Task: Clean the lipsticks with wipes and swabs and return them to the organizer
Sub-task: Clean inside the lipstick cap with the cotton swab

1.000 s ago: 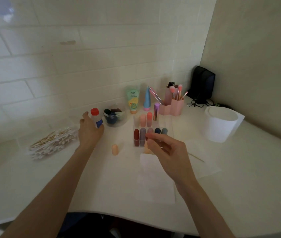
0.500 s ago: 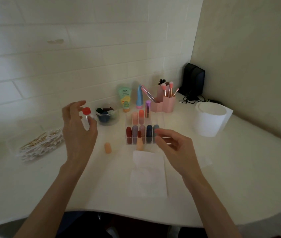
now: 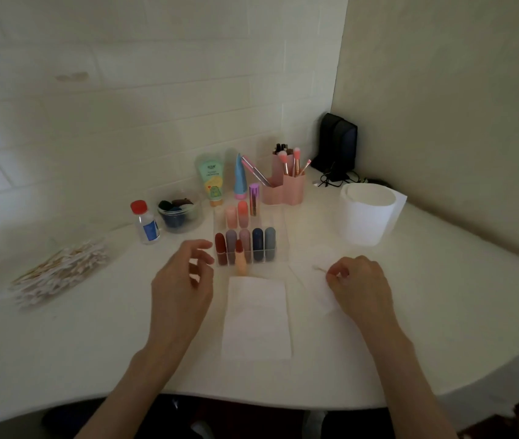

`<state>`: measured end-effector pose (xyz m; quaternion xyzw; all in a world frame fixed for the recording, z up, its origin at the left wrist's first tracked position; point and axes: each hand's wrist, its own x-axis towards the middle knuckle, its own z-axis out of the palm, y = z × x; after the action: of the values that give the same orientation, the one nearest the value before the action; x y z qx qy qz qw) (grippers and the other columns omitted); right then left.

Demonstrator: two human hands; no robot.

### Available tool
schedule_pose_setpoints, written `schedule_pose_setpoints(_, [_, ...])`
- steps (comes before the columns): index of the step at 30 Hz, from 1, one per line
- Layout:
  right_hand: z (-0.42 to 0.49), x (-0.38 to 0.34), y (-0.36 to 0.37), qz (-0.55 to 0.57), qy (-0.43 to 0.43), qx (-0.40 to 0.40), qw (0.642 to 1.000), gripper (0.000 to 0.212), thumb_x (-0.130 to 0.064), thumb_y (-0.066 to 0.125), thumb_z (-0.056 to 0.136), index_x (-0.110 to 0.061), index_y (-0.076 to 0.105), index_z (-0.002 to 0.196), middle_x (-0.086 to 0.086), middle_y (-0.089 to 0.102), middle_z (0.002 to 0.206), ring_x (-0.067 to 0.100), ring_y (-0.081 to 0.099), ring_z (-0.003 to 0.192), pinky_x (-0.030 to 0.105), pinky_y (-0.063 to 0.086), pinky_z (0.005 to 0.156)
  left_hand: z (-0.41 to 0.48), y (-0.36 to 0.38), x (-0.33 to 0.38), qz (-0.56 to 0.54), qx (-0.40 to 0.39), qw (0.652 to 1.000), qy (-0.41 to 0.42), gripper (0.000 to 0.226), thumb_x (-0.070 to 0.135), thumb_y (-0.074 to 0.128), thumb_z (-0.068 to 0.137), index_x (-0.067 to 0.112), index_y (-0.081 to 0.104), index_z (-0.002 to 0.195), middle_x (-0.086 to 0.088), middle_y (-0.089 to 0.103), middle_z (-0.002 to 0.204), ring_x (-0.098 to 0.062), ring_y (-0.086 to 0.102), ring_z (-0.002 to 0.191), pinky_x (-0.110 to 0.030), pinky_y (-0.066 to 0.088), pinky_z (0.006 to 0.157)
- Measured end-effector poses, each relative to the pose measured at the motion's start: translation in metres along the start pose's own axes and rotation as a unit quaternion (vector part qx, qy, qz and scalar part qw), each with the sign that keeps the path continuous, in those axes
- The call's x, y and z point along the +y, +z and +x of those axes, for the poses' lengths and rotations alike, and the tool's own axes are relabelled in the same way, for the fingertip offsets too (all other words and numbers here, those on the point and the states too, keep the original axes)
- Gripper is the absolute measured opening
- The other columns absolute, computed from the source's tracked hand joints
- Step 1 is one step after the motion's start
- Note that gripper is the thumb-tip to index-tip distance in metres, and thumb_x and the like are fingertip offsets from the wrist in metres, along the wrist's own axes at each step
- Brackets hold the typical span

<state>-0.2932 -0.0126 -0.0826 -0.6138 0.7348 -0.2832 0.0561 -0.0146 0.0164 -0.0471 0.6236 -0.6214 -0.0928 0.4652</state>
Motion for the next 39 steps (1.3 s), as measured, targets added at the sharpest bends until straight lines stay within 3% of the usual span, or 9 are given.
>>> schedule_pose_setpoints(5, [-0.001, 0.003, 0.003, 0.005, 0.010, 0.021, 1.000, 0.009, -0.024, 0.068, 0.094, -0.018, 0.071, 0.100, 0.005, 0.061, 0.095, 0.025, 0.052, 0.095, 0.036, 0.047, 0.073, -0.014, 0.015, 0.003, 0.040, -0.070, 0.996, -0.046, 0.023, 0.030, 0.067, 0.094, 0.035, 0.060, 0.116, 0.021, 0.062, 0.083, 0.002, 0.062, 0.070, -0.018, 0.051, 0.071])
schedule_pose_setpoints(11, [-0.002, 0.005, 0.007, 0.008, -0.002, 0.029, 1.000, 0.008, -0.019, 0.064, 0.098, -0.012, 0.068, 0.100, 0.008, 0.059, 0.097, 0.027, 0.049, 0.096, 0.035, 0.042, 0.073, -0.011, 0.035, 0.001, 0.069, -0.130, 0.985, -0.093, 0.041, 0.049, 0.064, 0.094, 0.026, 0.060, 0.128, 0.021, 0.060, 0.076, -0.004, 0.065, 0.077, -0.032, 0.056, 0.089])
schedule_pose_setpoints(16, [-0.001, 0.010, 0.010, 0.047, -0.005, 0.071, 0.996, 0.004, -0.012, 0.066, 0.096, -0.009, 0.067, 0.098, 0.010, 0.058, 0.096, 0.030, 0.051, 0.095, 0.034, 0.039, 0.072, 0.006, 0.046, -0.003, 0.103, -0.100, 0.986, -0.087, 0.041, 0.061, 0.061, 0.091, 0.029, 0.065, 0.117, 0.020, 0.056, 0.067, 0.002, 0.054, 0.070, -0.046, 0.038, 0.112])
schedule_pose_setpoints(21, [-0.002, 0.011, 0.013, 0.081, -0.046, 0.097, 0.991, 0.002, -0.009, 0.066, 0.096, -0.009, 0.065, 0.097, 0.007, 0.059, 0.095, 0.029, 0.052, 0.090, 0.036, 0.041, 0.072, 0.012, 0.052, -0.006, 0.091, -0.075, 0.990, -0.071, 0.030, 0.058, 0.066, 0.088, 0.030, 0.070, 0.099, 0.016, 0.059, 0.070, -0.009, 0.059, 0.076, -0.053, 0.045, 0.098])
schedule_pose_setpoints(25, [-0.001, 0.000, 0.003, 0.174, -0.095, 0.125, 0.972, 0.004, -0.008, 0.057, 0.101, -0.013, 0.058, 0.100, -0.001, 0.064, 0.092, 0.022, 0.057, 0.087, 0.039, 0.049, 0.076, 0.011, 0.048, -0.002, 0.037, -0.021, 0.998, -0.052, 0.022, 0.054, 0.074, 0.084, 0.033, 0.069, 0.088, 0.017, 0.060, 0.085, -0.003, 0.057, 0.076, -0.039, 0.052, 0.085])
schedule_pose_setpoints(29, [0.000, -0.029, -0.021, 0.346, -0.136, 0.037, 0.927, 0.013, -0.003, 0.054, 0.103, -0.015, 0.058, 0.099, -0.006, 0.067, 0.078, 0.011, 0.065, 0.079, 0.014, 0.045, 0.071, 0.027, 0.033, 0.000, -0.067, -0.101, 0.988, -0.093, 0.025, 0.042, 0.086, 0.074, 0.026, 0.070, 0.085, 0.014, 0.072, 0.085, -0.006, 0.069, 0.080, -0.026, 0.057, 0.076])
schedule_pose_setpoints(32, [0.004, -0.051, -0.029, 0.411, -0.200, -0.071, 0.887, 0.018, 0.003, 0.055, 0.101, -0.010, 0.066, 0.106, 0.000, 0.069, 0.073, 0.016, 0.065, 0.072, 0.021, 0.047, 0.071, 0.031, 0.022, 0.008, -0.166, -0.168, 0.965, -0.112, 0.023, 0.033, 0.083, 0.080, 0.016, 0.075, 0.093, 0.004, 0.076, 0.080, -0.010, 0.072, 0.072, -0.019, 0.054, 0.071])
schedule_pose_setpoints(34, [0.009, -0.065, -0.027, 0.457, -0.222, -0.124, 0.852, 0.020, 0.006, 0.055, 0.100, -0.003, 0.069, 0.111, 0.006, 0.069, 0.073, 0.017, 0.064, 0.068, 0.016, 0.046, 0.068, 0.029, 0.021, 0.012, -0.203, -0.194, 0.953, -0.113, 0.020, 0.029, 0.080, 0.083, 0.014, 0.076, 0.096, 0.000, 0.075, 0.079, -0.010, 0.068, 0.061, -0.015, 0.050, 0.060])
schedule_pose_setpoints(39, [0.015, -0.082, -0.009, 0.502, -0.166, -0.190, 0.827, 0.013, 0.002, 0.061, 0.099, 0.002, 0.073, 0.103, -0.005, 0.066, 0.070, 0.007, 0.057, 0.061, 0.012, 0.044, 0.062, 0.022, 0.022, 0.003, -0.260, -0.222, 0.932, -0.119, 0.011, 0.029, 0.077, 0.086, 0.020, 0.079, 0.093, -0.006, 0.074, 0.079, -0.016, 0.060, 0.059, -0.020, 0.052, 0.061])
